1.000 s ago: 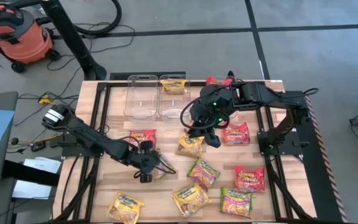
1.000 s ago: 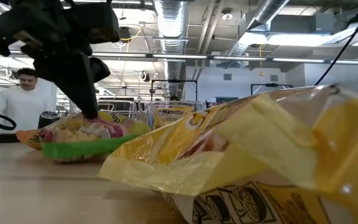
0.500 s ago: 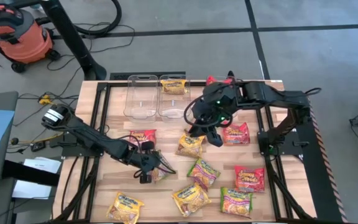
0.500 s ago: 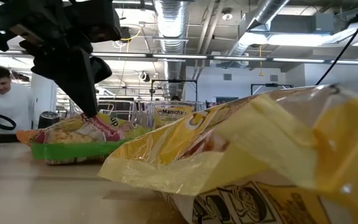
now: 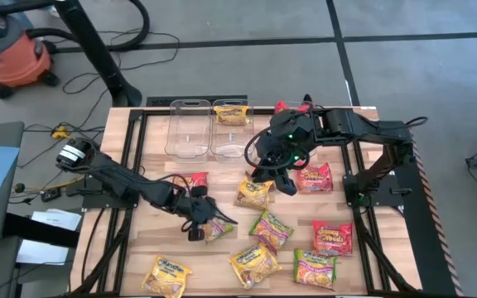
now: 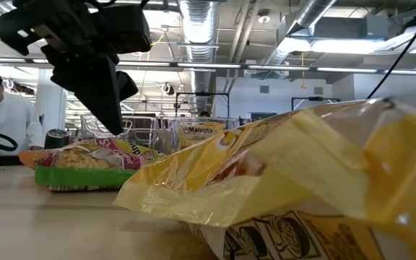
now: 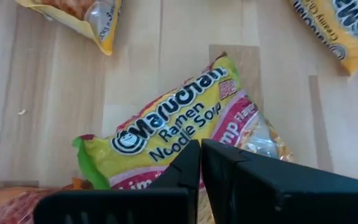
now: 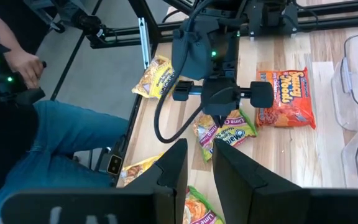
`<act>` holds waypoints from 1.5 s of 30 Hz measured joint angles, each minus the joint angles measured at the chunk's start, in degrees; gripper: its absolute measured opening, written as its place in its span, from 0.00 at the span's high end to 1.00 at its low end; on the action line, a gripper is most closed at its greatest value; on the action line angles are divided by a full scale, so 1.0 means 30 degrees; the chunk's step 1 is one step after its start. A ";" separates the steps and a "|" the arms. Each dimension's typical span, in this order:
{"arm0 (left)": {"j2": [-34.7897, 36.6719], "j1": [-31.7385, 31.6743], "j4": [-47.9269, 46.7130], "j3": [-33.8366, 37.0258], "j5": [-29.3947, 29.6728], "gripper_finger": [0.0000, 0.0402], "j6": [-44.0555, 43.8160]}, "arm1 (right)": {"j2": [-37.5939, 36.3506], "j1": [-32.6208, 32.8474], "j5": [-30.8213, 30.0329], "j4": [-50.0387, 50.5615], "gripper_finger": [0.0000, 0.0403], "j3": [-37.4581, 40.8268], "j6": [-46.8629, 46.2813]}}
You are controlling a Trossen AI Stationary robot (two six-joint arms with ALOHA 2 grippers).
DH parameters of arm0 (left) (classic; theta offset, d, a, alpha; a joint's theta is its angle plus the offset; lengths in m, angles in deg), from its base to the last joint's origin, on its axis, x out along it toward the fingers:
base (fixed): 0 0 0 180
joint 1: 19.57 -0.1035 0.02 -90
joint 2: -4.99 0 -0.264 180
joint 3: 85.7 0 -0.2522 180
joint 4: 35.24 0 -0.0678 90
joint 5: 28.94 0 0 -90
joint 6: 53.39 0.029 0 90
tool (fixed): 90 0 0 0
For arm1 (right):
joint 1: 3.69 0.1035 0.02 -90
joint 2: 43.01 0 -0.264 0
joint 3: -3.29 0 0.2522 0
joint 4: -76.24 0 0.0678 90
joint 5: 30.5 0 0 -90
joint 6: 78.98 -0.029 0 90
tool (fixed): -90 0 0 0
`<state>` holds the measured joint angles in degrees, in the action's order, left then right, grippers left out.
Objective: Sort Maruchan noodles
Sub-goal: Put the green noodle pack into the left transparent bin
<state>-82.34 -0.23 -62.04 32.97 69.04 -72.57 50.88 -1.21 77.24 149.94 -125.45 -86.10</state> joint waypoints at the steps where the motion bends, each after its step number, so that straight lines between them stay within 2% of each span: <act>1: 0.0000 -0.0158 0.0155 0.0000 -0.0360 0.99 -0.0026 | 0.0000 0.0000 0.0000 0.0003 0.75 0.0000 0.0000; 8: 0.0015 -0.1376 0.0508 -0.0007 -0.4190 0.88 -0.0377 | 0.0000 0.0000 0.0000 0.0000 0.75 0.0000 0.0007; 13: 0.0015 -0.1946 0.2298 -0.0015 -0.4586 0.75 -0.2272 | 0.0000 0.0000 0.0000 0.0000 0.75 0.0000 0.0018; 19: 0.0015 -0.1994 0.1253 -0.0029 -0.4162 0.66 -0.3706 | 0.0000 0.0000 0.0000 0.0009 0.75 0.0000 0.0022; 28: 0.0015 -0.0524 0.0306 -0.0022 -0.1469 0.66 -0.2293 | 0.0000 0.0000 0.0000 0.0015 0.75 0.0000 0.0095; 41: -0.1865 -0.0307 0.0020 -0.0073 -0.1253 0.66 -0.1772 | 0.0000 0.0007 0.0007 0.0221 0.75 0.0000 0.0022; 45: -0.1858 -0.0287 -0.0177 -0.0073 -0.0251 0.66 -0.1949 | 0.0000 0.0007 0.0007 0.0234 0.75 0.0000 0.0029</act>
<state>-87.91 -1.09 -62.57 32.75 68.29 -78.42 50.88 -1.19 77.26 150.64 -125.45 -86.01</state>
